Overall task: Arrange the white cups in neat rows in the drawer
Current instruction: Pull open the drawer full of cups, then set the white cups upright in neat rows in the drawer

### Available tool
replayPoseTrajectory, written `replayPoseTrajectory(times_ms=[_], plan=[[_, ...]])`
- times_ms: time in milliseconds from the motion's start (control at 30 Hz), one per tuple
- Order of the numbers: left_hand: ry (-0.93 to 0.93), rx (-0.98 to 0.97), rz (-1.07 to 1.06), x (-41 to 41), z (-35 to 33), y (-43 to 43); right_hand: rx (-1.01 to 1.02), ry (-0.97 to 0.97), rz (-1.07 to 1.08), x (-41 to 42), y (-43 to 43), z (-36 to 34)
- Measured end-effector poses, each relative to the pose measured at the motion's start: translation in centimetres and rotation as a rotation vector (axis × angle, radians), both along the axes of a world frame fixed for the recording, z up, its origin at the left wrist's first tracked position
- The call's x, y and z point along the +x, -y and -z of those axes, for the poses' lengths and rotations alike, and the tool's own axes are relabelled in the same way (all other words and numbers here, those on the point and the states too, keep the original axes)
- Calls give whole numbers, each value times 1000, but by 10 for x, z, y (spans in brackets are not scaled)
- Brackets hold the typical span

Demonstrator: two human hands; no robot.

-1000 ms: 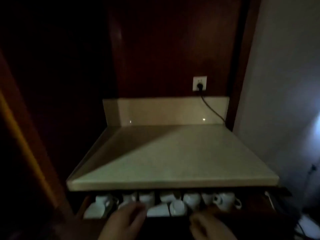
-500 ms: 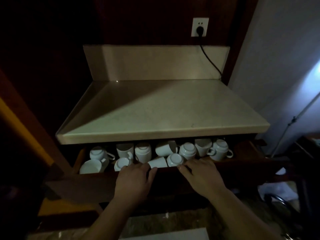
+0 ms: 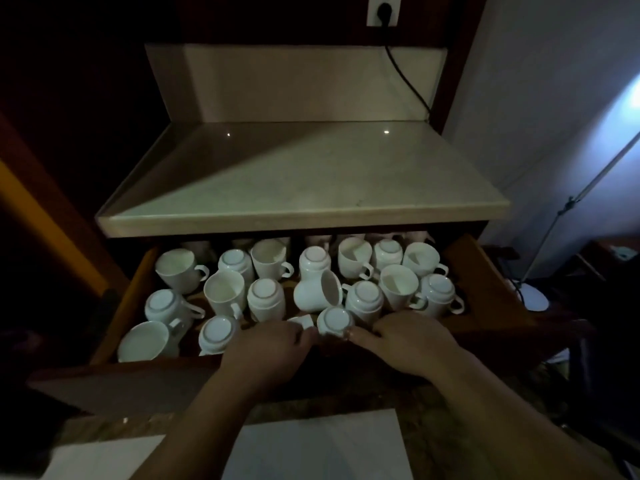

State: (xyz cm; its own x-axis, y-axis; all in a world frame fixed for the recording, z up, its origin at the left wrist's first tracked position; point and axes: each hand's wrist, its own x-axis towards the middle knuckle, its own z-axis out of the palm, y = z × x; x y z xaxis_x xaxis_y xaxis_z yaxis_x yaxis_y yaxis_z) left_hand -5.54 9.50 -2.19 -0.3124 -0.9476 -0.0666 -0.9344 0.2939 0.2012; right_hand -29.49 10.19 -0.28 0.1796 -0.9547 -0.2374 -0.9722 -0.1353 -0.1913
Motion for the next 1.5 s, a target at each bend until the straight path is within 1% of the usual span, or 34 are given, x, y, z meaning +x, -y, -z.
replayPoseTrajectory(times_ms=[33, 67, 167, 233, 333, 400, 500, 600, 667, 700, 767, 833, 867, 900, 967, 1033, 1100, 1133, 1167, 1200, 1267, 1333, 1400, 1433, 1500], plan=[[84, -4, 31, -3, 3, -8, 15, -15, 11, -3, -6, 2], [123, -11, 23, -4, 5, -15, 9, -29, 4, -4, -12, 3], [50, 48, -137, -4, 2, -34, -19, -14, -35, -4, -30, 5], [56, 72, -153, -6, 0, -45, -16, 12, -48, -4, -42, 6], [67, 97, -136, -8, -4, -60, 10, 9, -73, -7, -55, 5], [91, 149, -120, -11, -7, -68, 17, 6, -82, -10, -63, 5], [121, 147, -69, -16, -8, -81, 37, 29, -83, -14, -74, 4], [60, 206, -72, -7, -3, -83, 60, 52, -111, -12, -79, 3], [49, 282, -31, -2, -2, -78, 115, 81, -125, -10, -78, 2], [74, 324, 4, -1, -2, -74, 158, 103, -128, -10, -75, 1], [83, 390, 33, -4, -7, -61, 289, 149, -147, -14, -63, -3], [24, 459, 54, -14, -17, -43, 426, 175, -195, -26, -48, -10], [-5, 463, 98, -22, -21, -32, 473, 177, -211, -35, -38, -13], [-28, 452, 131, -30, -24, -19, 488, 181, -202, -45, -27, -15], [-85, 347, 183, -50, -27, 11, 392, 202, -99, -71, 0, -15], [-156, 254, 214, -76, -30, 42, 206, 215, 85, -100, 28, -10], [-263, 212, 237, -105, -33, 72, 5, 240, 270, -131, 55, 0], [-310, 195, 240, -121, -33, 87, -62, 257, 339, -145, 67, 5], [-346, 185, 241, -136, -34, 99, -91, 280, 384, -155, 77, 10], [-366, 166, 255, -150, -31, 110, -75, 300, 415, -163, 86, 15], [-309, 92, 340, -176, -12, 135, 24, 317, 414, -167, 98, 25], [-168, 36, 411, -195, 16, 157, 111, 244, 335, -163, 107, 31], [-45, -15, 433, -208, 44, 174, 147, 188, 233, -160, 113, 34], [-11, -40, 437, -212, 56, 179, 145, 170, 192, -160, 115, 33], [-7, -33, 415, -216, 68, 179, 147, 145, 147, -164, 117, 35]])
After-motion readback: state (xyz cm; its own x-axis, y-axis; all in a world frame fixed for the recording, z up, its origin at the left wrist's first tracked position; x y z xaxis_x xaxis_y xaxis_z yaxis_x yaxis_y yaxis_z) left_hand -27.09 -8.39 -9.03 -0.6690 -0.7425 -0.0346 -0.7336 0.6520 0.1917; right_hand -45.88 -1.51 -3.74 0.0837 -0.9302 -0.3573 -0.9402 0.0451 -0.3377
